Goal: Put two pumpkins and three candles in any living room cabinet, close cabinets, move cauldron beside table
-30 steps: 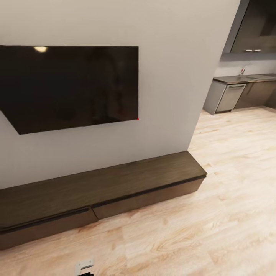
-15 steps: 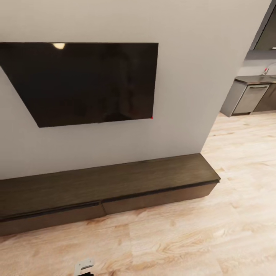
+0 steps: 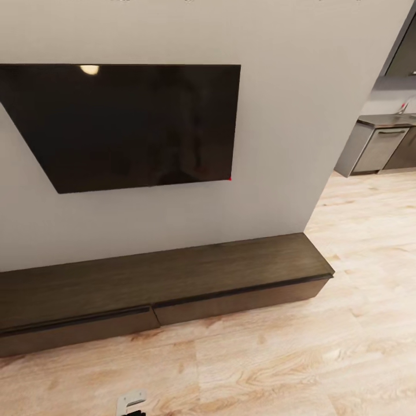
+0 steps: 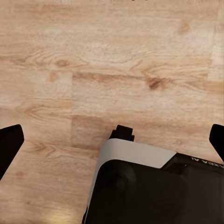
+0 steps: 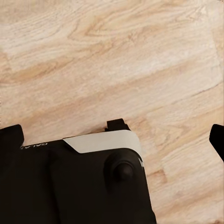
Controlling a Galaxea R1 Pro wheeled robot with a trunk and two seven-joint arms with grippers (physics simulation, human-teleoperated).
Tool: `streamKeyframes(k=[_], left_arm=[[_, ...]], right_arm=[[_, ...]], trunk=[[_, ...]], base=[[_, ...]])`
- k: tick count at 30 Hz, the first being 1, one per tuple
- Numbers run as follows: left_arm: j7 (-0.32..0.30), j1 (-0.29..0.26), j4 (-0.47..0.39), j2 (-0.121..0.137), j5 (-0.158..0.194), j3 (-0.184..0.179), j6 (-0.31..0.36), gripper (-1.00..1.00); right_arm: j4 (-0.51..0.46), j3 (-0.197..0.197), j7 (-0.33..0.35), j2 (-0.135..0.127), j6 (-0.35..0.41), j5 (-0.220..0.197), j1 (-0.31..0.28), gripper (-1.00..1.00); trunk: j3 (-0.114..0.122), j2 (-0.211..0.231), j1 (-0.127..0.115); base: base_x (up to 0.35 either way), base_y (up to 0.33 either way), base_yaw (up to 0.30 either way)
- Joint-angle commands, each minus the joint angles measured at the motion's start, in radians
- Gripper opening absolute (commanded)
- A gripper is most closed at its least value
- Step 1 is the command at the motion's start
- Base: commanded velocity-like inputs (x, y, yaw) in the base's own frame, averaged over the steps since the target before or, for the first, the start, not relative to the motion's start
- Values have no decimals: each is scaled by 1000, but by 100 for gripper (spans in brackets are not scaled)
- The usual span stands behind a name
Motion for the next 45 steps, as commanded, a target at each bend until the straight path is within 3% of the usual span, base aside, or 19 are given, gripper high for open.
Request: streamKeyframes(k=[1, 8, 11, 13, 15, 16, 18, 20, 21, 24, 25, 29, 32, 34, 39, 45], left_arm=[[6, -1, -1, 1, 8, -8, 0, 100], [6, -1, -5, 8, 11, -7, 3, 100], [6, -5, -18, 16, 12, -5, 25, 100], [5, -21, -38, 36, 13, -4, 97, 100], [4, -37, -96, 65, 17, -2, 205, 100], [-2, -43, -161, 89, 28, 5, 292, 100], [-37, -48, -343, 143, 74, 33, 483, 100], [-86, -51, -538, 208, 133, 60, 675, 100], [-97, -52, -583, 224, 149, 66, 720, 100], [-149, -53, -813, 291, 259, 113, 912, 100], [-153, -53, -844, 296, 280, 123, 928, 100], [-167, -53, -1003, 316, 453, 158, 984, 100], [-169, -53, -1056, 320, 533, 162, 993, 100], [-169, -53, -1073, 322, 568, 166, 996, 100], [-171, -53, -1089, 341, 608, 171, 997, 100], [-172, -53, -1092, 388, 722, 166, 998, 100]], right_arm=[[-1, 8, -5, 0, -4, -10, 0, 100], [0, 7, -5, 0, -29, -11, 0, 100], [5, 1, -2, -2, -85, -16, 0, 100], [1, -5, 0, -6, -105, -23, -1, 100], [-1, -10, 3, -7, -112, -35, -1, 100], [-2, -17, 10, -10, -114, -52, -1, 100], [-6, -45, 58, -37, -115, -107, -1, 100], [-15, -90, 166, -85, -110, -190, -1, 100], [-17, -103, 200, -98, -106, -214, -1, 100], [-34, -187, 429, -158, -22, -372, -1, 100], [-37, -200, 470, -165, 2, -398, -1, 100], [-53, -291, 735, -219, 194, -577, -2, 100], [-103, -315, 829, -232, 257, -638, -3, 100], [-158, -322, 860, -235, 267, -656, -3, 100], [-209, -328, 886, -234, 232, -678, -5, 100], [-217, -327, 902, -228, 225, -734, -26, 100]], trunk=[[-1, -2, 1], [1, -2, 1], [1, -2, 1], [1, -2, 1], [1, -2, 1], [1, -2, 1], [1, -2, 1], [1, -2, 1], [1, -2, 1], [1, -2, 1], [1, -2, 1], [1, -2, 1], [1, -2, 1], [1, -2, 1], [-2, -9, 4], [-21, -51, 27]], base=[[0, 0, 0], [0, 0, 0], [0, 0, 0], [0, 0, 0], [0, 0, 0], [0, 0, 0], [0, 0, 0], [0, 0, 0], [0, 0, 0], [0, 0, 0], [0, 0, 0], [0, 0, 0], [0, 0, 0], [0, 0, 0], [0, 0, 0], [0, 0, 0]])
